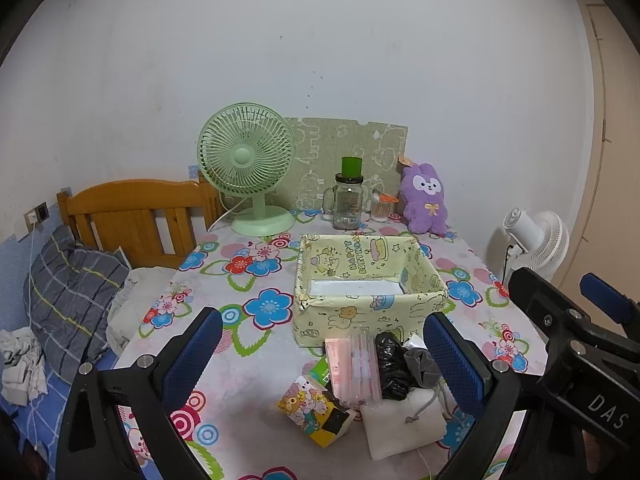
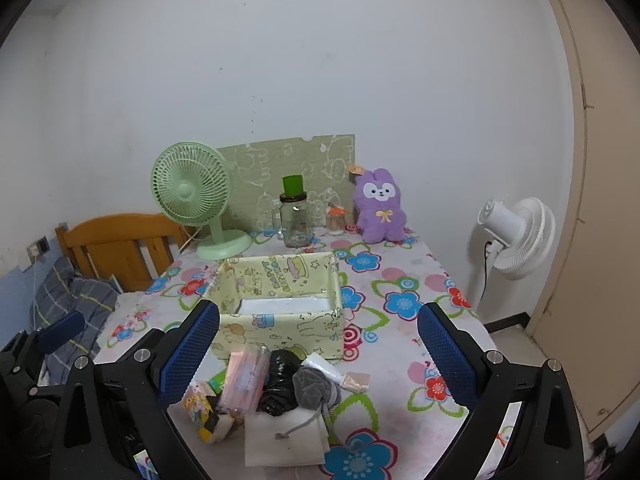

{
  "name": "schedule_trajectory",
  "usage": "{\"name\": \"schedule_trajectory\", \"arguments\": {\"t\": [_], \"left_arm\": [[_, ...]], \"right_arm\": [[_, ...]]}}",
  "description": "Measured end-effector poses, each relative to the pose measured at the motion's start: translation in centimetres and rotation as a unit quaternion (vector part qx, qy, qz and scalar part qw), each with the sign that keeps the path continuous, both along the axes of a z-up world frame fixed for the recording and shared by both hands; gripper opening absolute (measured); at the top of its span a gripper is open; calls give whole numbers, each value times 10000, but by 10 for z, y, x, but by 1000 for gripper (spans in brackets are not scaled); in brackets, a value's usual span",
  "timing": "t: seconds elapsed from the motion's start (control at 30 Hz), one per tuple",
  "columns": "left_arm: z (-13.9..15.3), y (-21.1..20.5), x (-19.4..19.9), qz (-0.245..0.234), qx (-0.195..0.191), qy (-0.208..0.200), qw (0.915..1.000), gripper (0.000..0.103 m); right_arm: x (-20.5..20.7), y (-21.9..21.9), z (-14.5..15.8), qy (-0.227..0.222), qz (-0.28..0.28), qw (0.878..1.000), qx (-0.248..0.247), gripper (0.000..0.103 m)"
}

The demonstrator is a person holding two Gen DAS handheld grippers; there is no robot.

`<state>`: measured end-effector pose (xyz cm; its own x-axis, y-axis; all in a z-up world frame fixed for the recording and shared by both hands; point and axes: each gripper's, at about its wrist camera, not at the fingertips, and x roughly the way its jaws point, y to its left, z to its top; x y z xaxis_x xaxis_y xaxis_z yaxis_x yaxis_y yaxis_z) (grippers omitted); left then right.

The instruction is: Organize soft objects

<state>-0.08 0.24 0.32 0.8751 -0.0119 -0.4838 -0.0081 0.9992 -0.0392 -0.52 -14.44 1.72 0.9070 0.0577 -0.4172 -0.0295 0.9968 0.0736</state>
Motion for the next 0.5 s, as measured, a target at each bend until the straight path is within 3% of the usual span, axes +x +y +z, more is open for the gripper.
{"name": "schedule_trajectory", "arguments": {"t": [0.5], "left_arm": [[-1, -2, -3, 6, 32, -33, 10000, 101]], "right_arm": [[2, 0, 1, 144, 63, 9999, 38, 100]]}}
